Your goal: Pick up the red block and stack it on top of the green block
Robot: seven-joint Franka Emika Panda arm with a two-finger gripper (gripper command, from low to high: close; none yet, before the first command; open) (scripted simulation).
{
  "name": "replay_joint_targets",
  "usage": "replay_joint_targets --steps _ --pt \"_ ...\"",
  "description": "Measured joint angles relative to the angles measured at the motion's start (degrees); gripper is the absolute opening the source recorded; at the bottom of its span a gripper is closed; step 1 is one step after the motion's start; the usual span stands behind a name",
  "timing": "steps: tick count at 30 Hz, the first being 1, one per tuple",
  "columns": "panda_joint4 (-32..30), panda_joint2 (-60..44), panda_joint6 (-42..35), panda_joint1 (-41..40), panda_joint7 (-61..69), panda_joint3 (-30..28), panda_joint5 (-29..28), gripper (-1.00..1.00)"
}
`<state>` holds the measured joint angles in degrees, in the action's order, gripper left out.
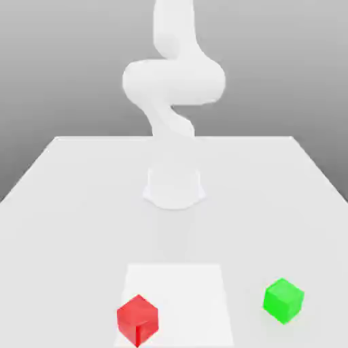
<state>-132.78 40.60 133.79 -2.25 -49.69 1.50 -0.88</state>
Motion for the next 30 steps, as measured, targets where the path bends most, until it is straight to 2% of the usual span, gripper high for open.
replay_joint_targets --steps 8,16,25,29,30 --pt "-3.2 -17.1 6.5 -6.1 -12.9 3.7 -3.4 0.00" --pt "-6.4 -33.7 12.8 -9.5 -24.9 4.4 -5.9 0.00" --pt "-9.8 -51.8 20.7 -11.0 -33.3 3.9 -2.3 0.00" --pt "-8.8 -60.0 27.2 -10.2 -34.8 2.7 -3.4 0.00" --pt "-8.6 -61.7 28.6 -10.0 -35.1 2.4 -3.8 -1.00"
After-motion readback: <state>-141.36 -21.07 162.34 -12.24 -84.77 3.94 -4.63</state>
